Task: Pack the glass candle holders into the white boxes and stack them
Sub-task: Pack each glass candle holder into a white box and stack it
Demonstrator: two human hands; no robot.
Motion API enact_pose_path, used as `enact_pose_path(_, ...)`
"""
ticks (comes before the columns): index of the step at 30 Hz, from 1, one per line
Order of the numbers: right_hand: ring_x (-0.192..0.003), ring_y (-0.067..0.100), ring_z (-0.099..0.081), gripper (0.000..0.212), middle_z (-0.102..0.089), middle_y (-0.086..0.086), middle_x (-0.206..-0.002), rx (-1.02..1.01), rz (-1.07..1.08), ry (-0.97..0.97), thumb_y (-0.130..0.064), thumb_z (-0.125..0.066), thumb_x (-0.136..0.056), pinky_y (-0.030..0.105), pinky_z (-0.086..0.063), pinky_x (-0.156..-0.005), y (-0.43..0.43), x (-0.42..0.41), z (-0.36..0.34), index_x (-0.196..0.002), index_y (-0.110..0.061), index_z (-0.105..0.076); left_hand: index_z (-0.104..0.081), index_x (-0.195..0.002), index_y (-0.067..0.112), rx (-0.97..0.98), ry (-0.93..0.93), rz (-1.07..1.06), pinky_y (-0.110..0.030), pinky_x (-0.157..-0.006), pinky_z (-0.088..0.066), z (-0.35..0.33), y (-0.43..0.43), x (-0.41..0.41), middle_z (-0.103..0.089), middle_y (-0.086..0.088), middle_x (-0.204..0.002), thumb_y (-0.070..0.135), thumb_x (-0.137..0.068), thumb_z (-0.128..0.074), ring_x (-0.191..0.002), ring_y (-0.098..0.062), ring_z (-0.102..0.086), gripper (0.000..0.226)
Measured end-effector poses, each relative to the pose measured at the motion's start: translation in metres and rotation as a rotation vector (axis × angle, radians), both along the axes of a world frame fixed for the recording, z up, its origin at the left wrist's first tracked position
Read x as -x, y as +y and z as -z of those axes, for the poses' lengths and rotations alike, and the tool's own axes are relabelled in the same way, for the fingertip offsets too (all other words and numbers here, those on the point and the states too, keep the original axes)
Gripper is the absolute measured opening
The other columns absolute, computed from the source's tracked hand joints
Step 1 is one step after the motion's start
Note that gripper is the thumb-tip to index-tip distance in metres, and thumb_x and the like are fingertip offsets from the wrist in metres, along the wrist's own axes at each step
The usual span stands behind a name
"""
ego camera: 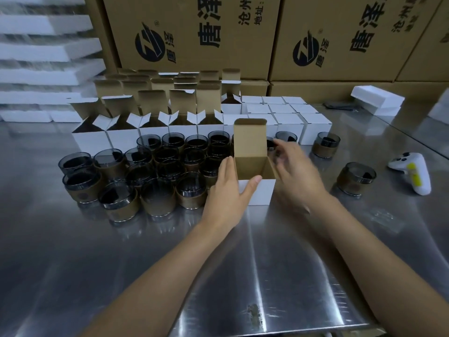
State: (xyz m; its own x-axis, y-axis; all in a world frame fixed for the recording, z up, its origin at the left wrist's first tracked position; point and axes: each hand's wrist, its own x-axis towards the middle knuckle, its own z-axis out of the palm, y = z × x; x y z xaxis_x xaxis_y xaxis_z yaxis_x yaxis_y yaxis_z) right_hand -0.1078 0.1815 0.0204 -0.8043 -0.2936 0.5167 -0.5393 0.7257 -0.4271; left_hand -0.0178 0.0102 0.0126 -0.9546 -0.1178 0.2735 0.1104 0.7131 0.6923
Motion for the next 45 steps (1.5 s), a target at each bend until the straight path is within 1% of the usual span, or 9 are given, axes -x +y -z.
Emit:
enact_pose_path(6,-0.121,0.037,-0.041,0.036,-0.051,0.020,-0.125,-0.331,0.647,-0.040,-0.015,-0.053,-0.087,0.048,-0.015,-0.114,0.048,0.011,-0.015,-0.119,-0.005,-0.063,-0.011,-0.155,0.016,0.047,0.005,-0.032,-0.041,-0.100,-0.039,0.006,-0.002,0.001,-0.010,0.002,-0.162,0.069,-0.089,-0.031,-0.134,-0.033,-0.040,0.087)
enact_pose_path(10,-0.134,0.039,-0.028,0.038,-0.040,0.019,-0.136,-0.426,0.881,-0.395,-0.032,-0.046,-0.094,0.073,-0.004,-0.107,0.063,0.009,-0.023,-0.125,-0.012,-0.056,-0.010,-0.155,0.017,0.058,-0.005,-0.036,-0.041,-0.099,-0.039,0.007,-0.002,0.002,-0.008,0.004,-0.163,0.074,-0.084,-0.026,-0.133,-0.033,-0.041,0.092)
enact_pose_path(15,-0.129,0.039,-0.030,0.045,-0.038,0.017,-0.137,-0.389,0.708,-0.406,-0.032,-0.050,-0.094,0.056,-0.034,-0.102,0.051,0.004,-0.017,-0.133,-0.009,-0.049,-0.012,-0.154,0.016,0.087,-0.007,-0.050,-0.042,-0.096,-0.042,0.006,-0.002,0.002,-0.009,0.003,-0.163,0.068,-0.090,-0.032,-0.130,-0.035,-0.045,0.085)
enact_pose_path(21,-0.125,0.028,-0.043,0.058,-0.048,0.006,-0.138,-0.242,0.201,-0.236,-0.037,-0.063,-0.088,0.045,-0.042,-0.096,0.022,0.000,-0.008,-0.140,-0.020,-0.044,-0.012,-0.154,0.016,0.125,-0.012,-0.049,-0.042,-0.095,-0.044,0.006,-0.002,0.002,-0.008,0.003,-0.163,0.068,-0.091,-0.030,-0.131,-0.031,-0.045,0.084)
enact_pose_path(24,-0.111,0.016,-0.051,0.060,-0.053,0.003,-0.128,-0.011,-0.042,-0.315,-0.033,-0.075,-0.082,0.028,-0.040,-0.087,0.016,-0.001,-0.002,-0.135,-0.019,-0.049,-0.015,-0.153,0.017,0.129,-0.006,-0.051,-0.043,-0.092,-0.045,0.006,-0.003,0.003,-0.012,0.004,-0.162,0.069,-0.090,-0.030,-0.126,-0.032,-0.049,0.083)
enact_pose_path(30,-0.122,0.012,-0.050,0.085,-0.054,-0.003,-0.130,0.132,-0.235,-0.499,-0.010,-0.087,-0.068,0.018,-0.037,-0.098,0.026,0.010,0.005,-0.140,-0.020,-0.042,-0.014,-0.153,0.018,0.123,0.001,-0.052,-0.044,-0.092,-0.045,0.007,-0.003,0.004,-0.011,0.004,-0.162,0.071,-0.089,-0.028,-0.127,-0.032,-0.049,0.084)
enact_pose_path(35,-0.093,0.008,-0.061,0.055,-0.062,-0.008,-0.106,0.742,0.022,-0.465,-0.050,-0.081,-0.065,0.023,-0.045,-0.072,0.031,0.016,0.000,-0.109,-0.033,-0.053,-0.012,-0.154,0.018,0.107,-0.006,-0.046,-0.044,-0.094,-0.044,0.007,-0.003,0.003,-0.010,0.004,-0.162,0.069,-0.091,-0.030,-0.130,-0.032,-0.045,0.084)
enact_pose_path(38,-0.080,0.003,-0.062,0.045,-0.066,-0.014,-0.090,0.927,-0.149,-0.443,-0.061,-0.073,-0.066,0.021,-0.045,-0.068,0.032,0.013,-0.013,-0.100,-0.035,-0.059,-0.017,-0.153,0.017,0.103,-0.003,-0.037,-0.046,-0.094,-0.048,0.005,-0.003,0.003,-0.016,0.003,-0.160,0.068,-0.091,-0.031,-0.127,-0.030,-0.049,0.082)
enact_pose_path(45,-0.114,0.011,-0.056,0.064,-0.061,-0.015,-0.117,0.703,-0.461,-0.166,-0.064,-0.079,-0.063,0.029,-0.049,-0.092,0.000,-0.026,-0.028,-0.112,-0.029,-0.057,-0.026,-0.148,0.020,0.087,0.003,-0.041,-0.048,-0.090,-0.050,0.002,-0.003,0.001,-0.029,0.004,-0.153,0.067,-0.091,-0.036,-0.117,-0.029,-0.056,0.075)
